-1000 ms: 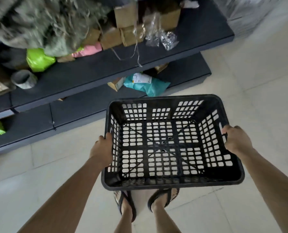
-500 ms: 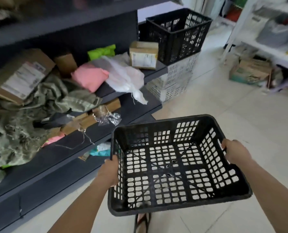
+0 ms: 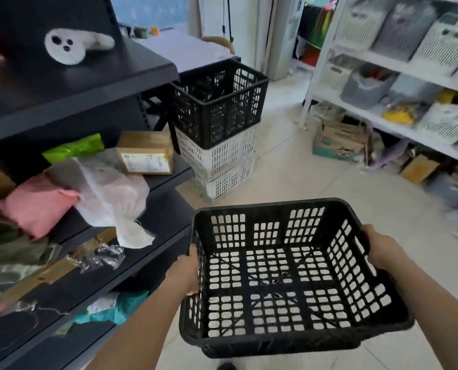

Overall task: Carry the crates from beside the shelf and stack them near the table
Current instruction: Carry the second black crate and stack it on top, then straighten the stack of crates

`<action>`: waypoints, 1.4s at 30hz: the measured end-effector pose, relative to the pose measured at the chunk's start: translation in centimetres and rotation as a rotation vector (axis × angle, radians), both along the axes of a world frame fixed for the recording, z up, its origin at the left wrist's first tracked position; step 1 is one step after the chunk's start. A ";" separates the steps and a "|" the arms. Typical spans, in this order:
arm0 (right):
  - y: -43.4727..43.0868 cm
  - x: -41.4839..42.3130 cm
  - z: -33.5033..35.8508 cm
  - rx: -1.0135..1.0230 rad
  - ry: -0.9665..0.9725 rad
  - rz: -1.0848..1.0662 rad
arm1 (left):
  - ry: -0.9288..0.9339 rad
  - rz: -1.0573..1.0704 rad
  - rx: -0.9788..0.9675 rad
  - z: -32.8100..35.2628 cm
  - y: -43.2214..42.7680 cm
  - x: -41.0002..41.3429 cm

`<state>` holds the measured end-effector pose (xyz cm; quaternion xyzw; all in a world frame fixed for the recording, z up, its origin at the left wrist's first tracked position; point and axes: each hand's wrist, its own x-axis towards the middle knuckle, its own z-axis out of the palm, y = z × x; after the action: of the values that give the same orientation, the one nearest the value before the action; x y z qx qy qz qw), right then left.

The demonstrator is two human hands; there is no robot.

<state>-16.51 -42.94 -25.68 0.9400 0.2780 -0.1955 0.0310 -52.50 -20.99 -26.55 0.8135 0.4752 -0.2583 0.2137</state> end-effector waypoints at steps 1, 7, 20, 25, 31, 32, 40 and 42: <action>0.2 1.7 0.3 0.003 0.000 -0.003 | 0.011 -0.003 0.002 0.5 0.3 1.7; 3.4 13.3 1.3 -0.008 0.067 0.061 | 0.106 0.005 0.066 2.4 3.2 13.1; 22.7 35.0 11.8 0.037 -0.011 0.409 | 0.094 0.376 -0.023 15.4 11.5 29.7; 32.3 38.7 16.6 0.242 -0.107 0.443 | -0.121 0.635 -0.030 21.3 16.7 31.7; 43.3 41.4 22.8 0.435 -0.165 0.496 | -0.278 0.765 0.100 28.1 23.9 33.9; 45.1 41.9 23.7 0.462 -0.164 0.507 | -0.287 0.789 0.100 28.9 25.2 34.3; 59.1 45.8 28.0 0.659 -0.235 0.633 | -0.300 0.870 0.242 31.6 35.2 38.5; 62.6 47.2 27.8 0.690 -0.245 0.655 | -0.293 0.890 0.265 31.4 38.0 39.7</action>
<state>30.66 19.65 2.13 0.7746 0.6018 0.0401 -0.1901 -12.77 16.97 4.83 0.5792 0.7708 0.0382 0.2626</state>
